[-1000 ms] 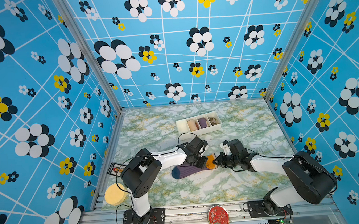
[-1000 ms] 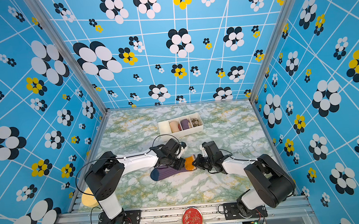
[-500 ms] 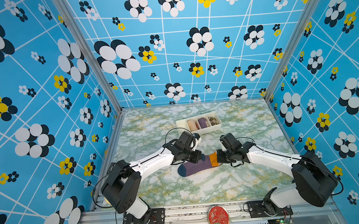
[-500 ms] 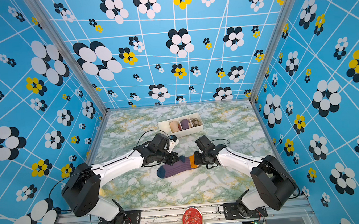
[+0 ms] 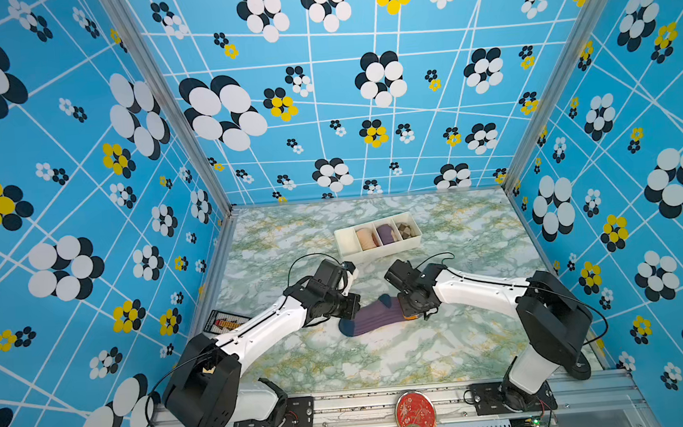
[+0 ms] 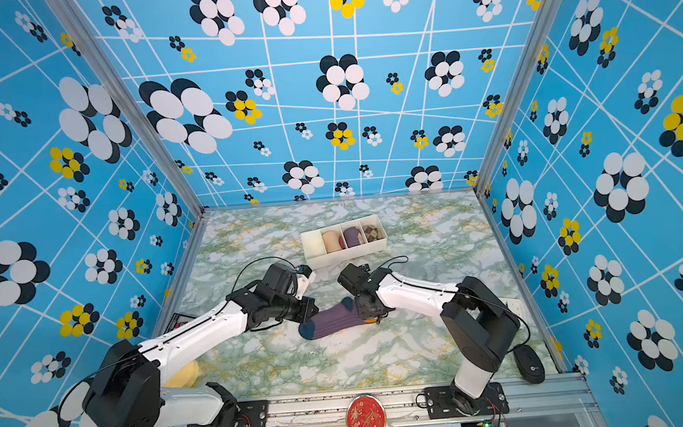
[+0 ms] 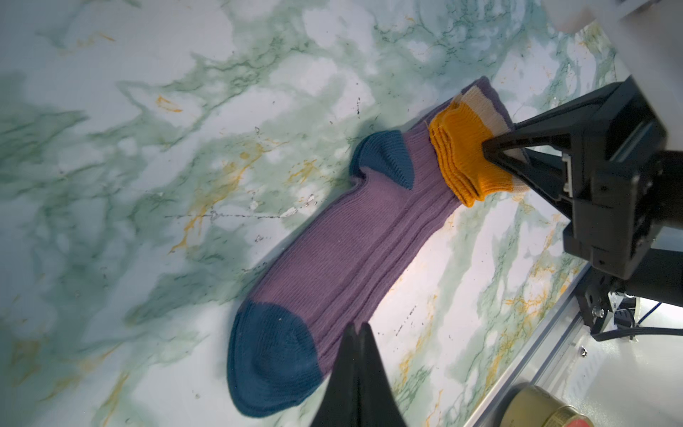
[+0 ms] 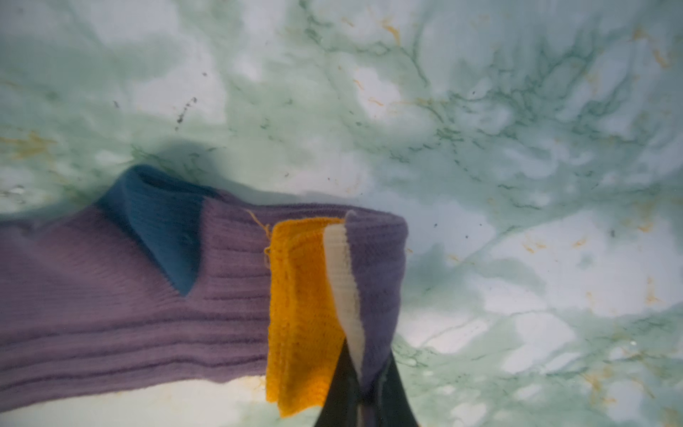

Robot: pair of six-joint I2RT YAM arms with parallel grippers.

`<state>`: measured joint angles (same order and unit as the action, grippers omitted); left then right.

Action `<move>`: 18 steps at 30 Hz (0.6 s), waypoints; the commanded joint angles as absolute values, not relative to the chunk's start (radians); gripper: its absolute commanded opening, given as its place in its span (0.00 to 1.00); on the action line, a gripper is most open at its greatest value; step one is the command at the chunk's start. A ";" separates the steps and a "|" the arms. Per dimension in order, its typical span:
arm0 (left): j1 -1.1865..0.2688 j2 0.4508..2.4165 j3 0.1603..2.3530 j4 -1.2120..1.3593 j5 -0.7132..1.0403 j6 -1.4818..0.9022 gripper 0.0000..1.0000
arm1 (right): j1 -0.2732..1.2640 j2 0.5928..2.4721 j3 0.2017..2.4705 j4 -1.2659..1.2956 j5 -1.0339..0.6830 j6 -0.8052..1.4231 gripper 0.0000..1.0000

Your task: Roll the socks

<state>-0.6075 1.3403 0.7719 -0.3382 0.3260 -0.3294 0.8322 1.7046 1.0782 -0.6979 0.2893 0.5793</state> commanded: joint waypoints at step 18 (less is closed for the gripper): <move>-0.541 1.206 0.646 -0.339 0.344 -0.337 0.05 | 1.000 1.909 1.335 -0.946 0.511 0.637 0.10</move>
<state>-0.5533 1.2259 0.6498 -0.3370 0.3298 -0.3328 0.9871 1.8858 1.3056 -0.8883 0.4740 0.6136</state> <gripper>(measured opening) 0.049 0.090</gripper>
